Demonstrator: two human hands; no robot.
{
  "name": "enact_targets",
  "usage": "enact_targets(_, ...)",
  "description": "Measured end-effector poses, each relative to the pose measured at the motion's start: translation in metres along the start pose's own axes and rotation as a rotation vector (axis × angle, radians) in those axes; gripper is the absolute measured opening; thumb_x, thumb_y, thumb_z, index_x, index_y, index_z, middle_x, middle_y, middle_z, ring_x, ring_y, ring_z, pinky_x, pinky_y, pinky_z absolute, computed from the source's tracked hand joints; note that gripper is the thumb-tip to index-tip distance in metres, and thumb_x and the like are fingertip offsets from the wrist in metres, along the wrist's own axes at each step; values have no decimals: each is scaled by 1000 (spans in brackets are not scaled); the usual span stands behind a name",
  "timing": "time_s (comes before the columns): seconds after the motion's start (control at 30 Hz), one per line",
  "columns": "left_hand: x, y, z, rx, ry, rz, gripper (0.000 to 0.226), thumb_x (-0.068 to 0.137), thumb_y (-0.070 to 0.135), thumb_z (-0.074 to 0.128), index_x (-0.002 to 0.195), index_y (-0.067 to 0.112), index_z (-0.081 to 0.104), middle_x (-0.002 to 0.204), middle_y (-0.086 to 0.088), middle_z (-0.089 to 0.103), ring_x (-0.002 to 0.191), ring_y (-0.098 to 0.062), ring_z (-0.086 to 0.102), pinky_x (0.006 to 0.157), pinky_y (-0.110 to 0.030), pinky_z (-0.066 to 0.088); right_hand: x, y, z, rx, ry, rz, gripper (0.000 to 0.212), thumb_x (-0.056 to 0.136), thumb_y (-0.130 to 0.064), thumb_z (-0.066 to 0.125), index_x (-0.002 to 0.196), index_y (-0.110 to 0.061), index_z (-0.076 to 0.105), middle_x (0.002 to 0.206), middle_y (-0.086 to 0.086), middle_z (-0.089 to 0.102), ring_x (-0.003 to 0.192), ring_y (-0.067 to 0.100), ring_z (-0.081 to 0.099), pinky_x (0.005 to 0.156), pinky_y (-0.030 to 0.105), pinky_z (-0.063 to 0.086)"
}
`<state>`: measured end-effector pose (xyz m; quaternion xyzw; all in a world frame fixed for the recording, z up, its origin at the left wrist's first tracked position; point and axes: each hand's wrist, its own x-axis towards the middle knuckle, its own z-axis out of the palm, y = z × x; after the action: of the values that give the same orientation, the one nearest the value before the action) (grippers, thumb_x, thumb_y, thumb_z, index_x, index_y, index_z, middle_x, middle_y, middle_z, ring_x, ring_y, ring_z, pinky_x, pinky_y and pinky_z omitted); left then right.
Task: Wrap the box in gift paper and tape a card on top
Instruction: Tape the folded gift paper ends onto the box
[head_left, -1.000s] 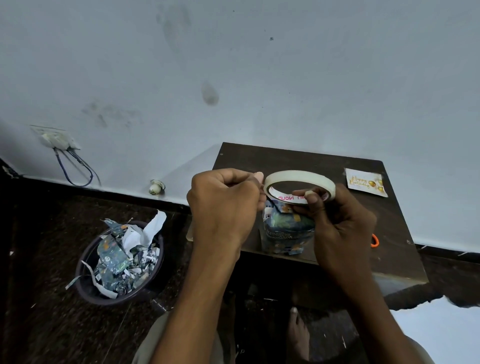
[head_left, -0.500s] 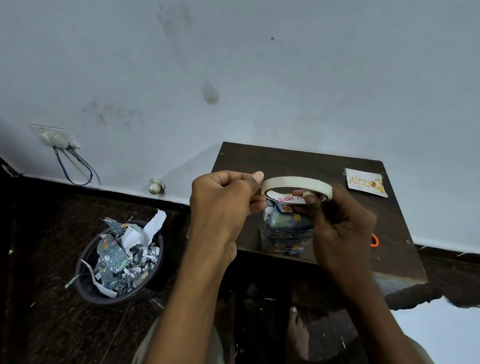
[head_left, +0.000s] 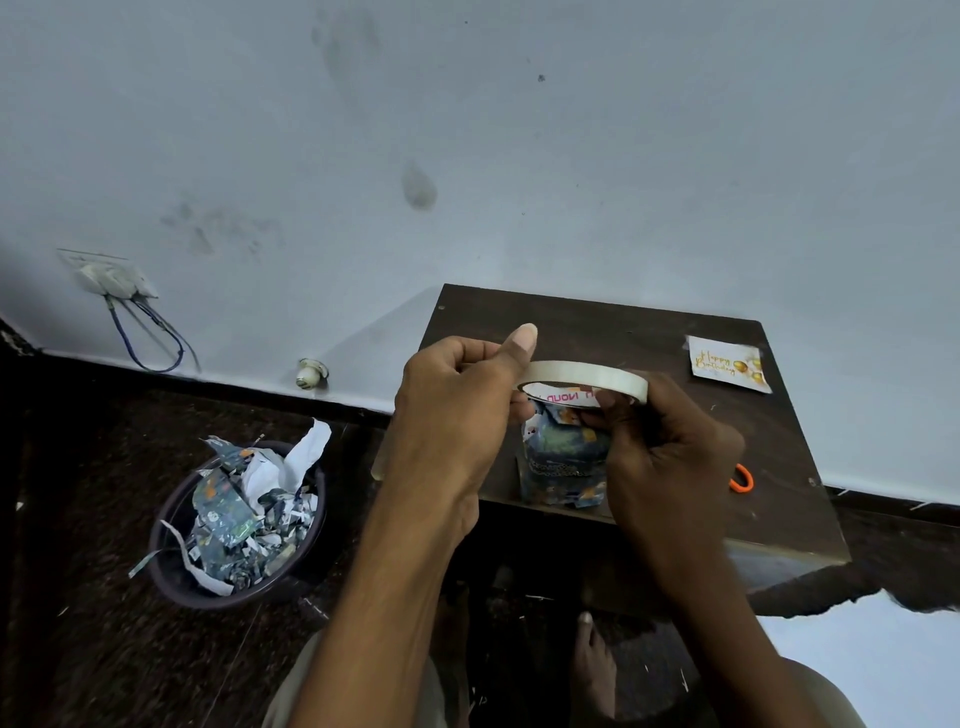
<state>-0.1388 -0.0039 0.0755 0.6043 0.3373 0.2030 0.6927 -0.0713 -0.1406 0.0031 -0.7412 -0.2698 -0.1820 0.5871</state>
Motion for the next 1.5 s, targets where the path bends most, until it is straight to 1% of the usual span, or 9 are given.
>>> enact_targets(0.17,-2,1,2,43,-7,33,36,83,45,79,94,13,66,58,10,66,70,-16,67,92,-54,57,0,-2,2,-40,43,-8,21,88,13,67,89,-6,74,71,-3,69,58,13,62,53,39,48)
enact_targets(0.3,-1,-1,3,113,-7,63,39,87,52,71,98,15,62,79,-3,70,71,-16,66,93,-53,57,0,-4,3,-39,39,2,19,89,11,68,87,-7,74,70,-2,69,59,15,63,54,39,48)
enact_targets(0.47,-1,-1,2,188,-58,78,38,90,56,62,96,18,59,91,-5,67,84,-20,62,85,-39,55,0,-3,2,-45,27,-1,24,87,14,66,94,-7,76,78,-2,74,68,15,70,59,41,54)
enact_targets(0.77,-4,1,6,227,-95,82,30,98,51,51,95,21,49,85,4,56,79,-14,56,73,-28,44,-2,-5,3,-47,49,-5,23,88,13,66,97,-5,77,83,-2,75,74,9,72,63,38,57)
enact_targets(1.03,-7,-3,13,211,-15,148,20,103,42,51,93,24,49,90,0,57,83,-16,56,91,-46,55,-2,-9,5,-120,61,-48,23,85,15,69,94,-5,77,76,-3,72,64,6,65,56,25,49)
enact_targets(1.1,-5,-4,11,155,-6,96,25,100,46,54,93,22,52,91,-2,58,86,-16,57,91,-46,55,-2,-9,5,-98,61,-53,23,86,14,69,95,-6,77,79,-3,74,68,7,67,59,30,52)
enact_targets(1.27,4,-4,-2,-84,-76,-108,39,92,47,67,78,11,57,65,0,55,63,-15,53,68,-31,49,-5,-6,3,-60,53,-99,28,83,16,69,101,-3,78,96,1,78,88,6,73,74,27,59)
enact_targets(1.37,6,-6,0,-254,-109,-118,28,92,32,70,88,6,63,70,-5,61,62,-14,58,62,-26,51,-7,-4,1,-54,4,-123,38,79,18,69,108,-4,78,114,6,75,109,8,71,91,29,60)
enact_targets(1.5,6,-12,9,-364,-91,-43,19,94,8,66,111,0,62,78,-8,72,70,-16,67,64,-24,56,-6,-3,0,-56,-33,-107,38,74,17,74,105,-5,79,122,7,73,114,6,69,95,29,58)
